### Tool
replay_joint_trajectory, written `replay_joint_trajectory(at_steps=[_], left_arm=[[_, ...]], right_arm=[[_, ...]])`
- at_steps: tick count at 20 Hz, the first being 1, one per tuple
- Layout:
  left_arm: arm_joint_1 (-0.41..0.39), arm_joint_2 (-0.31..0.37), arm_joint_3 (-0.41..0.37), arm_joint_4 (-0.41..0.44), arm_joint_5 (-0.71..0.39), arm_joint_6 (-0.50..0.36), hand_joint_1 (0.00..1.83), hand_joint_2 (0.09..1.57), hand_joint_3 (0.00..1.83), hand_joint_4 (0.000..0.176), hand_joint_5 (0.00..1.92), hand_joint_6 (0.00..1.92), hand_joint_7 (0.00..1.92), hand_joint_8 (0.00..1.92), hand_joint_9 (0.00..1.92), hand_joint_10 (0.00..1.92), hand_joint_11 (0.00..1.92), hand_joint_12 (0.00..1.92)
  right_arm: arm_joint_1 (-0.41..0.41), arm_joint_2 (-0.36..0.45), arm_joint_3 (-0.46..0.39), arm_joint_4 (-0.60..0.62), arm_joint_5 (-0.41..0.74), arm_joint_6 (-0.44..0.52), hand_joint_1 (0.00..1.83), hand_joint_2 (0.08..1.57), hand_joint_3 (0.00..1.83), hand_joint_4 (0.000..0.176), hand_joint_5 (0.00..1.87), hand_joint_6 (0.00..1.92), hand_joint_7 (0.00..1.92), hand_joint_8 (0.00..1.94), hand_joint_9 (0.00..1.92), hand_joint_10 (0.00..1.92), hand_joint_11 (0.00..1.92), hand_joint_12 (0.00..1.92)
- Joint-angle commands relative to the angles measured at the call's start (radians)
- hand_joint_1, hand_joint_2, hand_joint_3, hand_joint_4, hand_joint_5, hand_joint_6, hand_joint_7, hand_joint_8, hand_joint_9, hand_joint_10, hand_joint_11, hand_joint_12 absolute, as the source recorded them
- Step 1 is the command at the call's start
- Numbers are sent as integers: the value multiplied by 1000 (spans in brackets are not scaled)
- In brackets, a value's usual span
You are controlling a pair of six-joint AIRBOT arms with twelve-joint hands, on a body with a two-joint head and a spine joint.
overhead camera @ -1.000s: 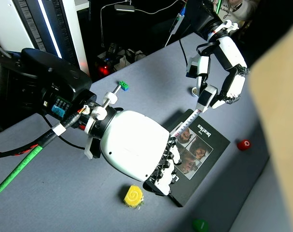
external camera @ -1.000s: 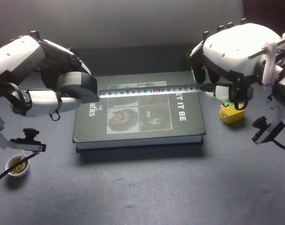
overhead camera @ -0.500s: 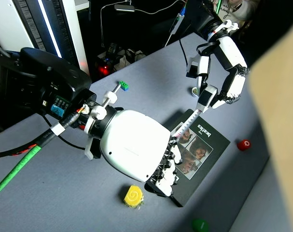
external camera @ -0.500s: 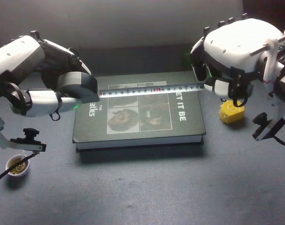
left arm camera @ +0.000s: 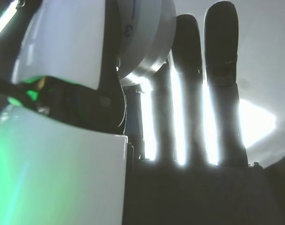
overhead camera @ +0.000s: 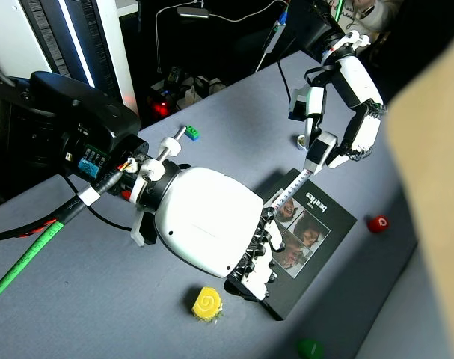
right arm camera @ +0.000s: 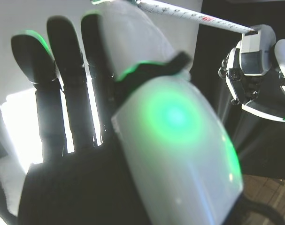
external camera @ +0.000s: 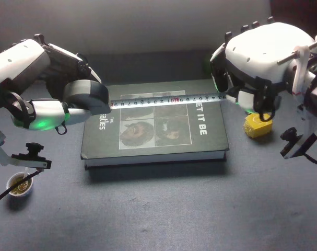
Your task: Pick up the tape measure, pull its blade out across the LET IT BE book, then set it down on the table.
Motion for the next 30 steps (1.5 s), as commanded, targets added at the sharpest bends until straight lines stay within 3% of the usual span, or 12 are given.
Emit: replay_joint_trajectory(at_steps=[1,4,5,7,8,9,10,11,12,13,17,30], left_arm=[[-10,1,3,21,-125,-12,1377,1101,0,0,1053,671,1032,925,857,1319,822,1071],[-9,1,2,21,-125,-12,1377,1101,0,0,1054,668,1032,924,857,1318,819,1071],[-9,1,2,22,-125,-12,1378,1101,0,0,1054,668,1032,924,857,1318,818,1072],[-7,1,2,23,-125,-12,1378,1101,0,0,1054,668,1031,925,858,1318,819,1072],[-7,1,2,23,-125,-12,1378,1101,0,0,1052,668,1031,924,861,1317,820,1073],[-7,0,2,23,-125,-12,1378,1100,0,0,1047,671,1040,920,859,1316,820,1073],[-7,0,2,23,-125,-12,1378,1100,0,0,1044,672,1044,918,858,1316,820,1073],[-7,0,2,23,-125,-12,1378,1100,0,0,1044,672,1045,918,857,1316,820,1073],[-7,0,2,21,-125,-12,1378,1100,0,0,1044,672,1045,918,857,1316,820,1073],[-8,0,2,17,-125,-14,1378,1100,0,0,1044,671,1045,916,858,1316,817,1072],[-8,0,1,10,-125,-32,1378,1100,0,0,1045,668,1046,917,858,1317,817,1072],[-2,-2,2,-5,-125,-50,1379,1099,0,0,1041,676,1050,906,861,1314,812,1080]], right_arm=[[6,5,-1,-54,60,1,1349,1190,0,0,748,1196,903,1169,743,1478,668,1538],[2,4,-1,-54,60,1,1337,1225,4,0,640,1299,854,1252,691,1538,578,1493],[2,4,-1,-54,60,1,1197,1267,0,0,553,1394,844,1393,634,1115,477,1470],[1,3,-1,-54,59,0,1191,1269,0,0,547,1413,842,1395,632,1041,451,1458],[2,3,-1,-54,60,0,1275,1231,0,0,554,831,772,1363,596,977,402,1443],[4,4,-1,-54,61,0,1124,1179,0,0,664,321,643,841,566,831,360,1383],[6,4,-2,-54,62,-1,1081,1166,0,0,699,214,691,557,572,772,353,1364],[8,4,-2,-54,64,-2,1073,1162,0,0,716,139,737,404,583,725,356,1342],[8,5,-2,-54,66,-3,1073,1162,0,0,716,139,737,404,583,725,356,1342],[6,6,-2,-54,66,-3,1066,1159,0,0,713,43,779,225,594,651,350,1320],[-2,6,-2,-54,65,-5,1078,1143,0,0,721,9,816,123,599,578,336,1310],[26,11,-1,-54,64,-6,1087,1147,1,0,705,6,815,79,608,540,306,1266]])
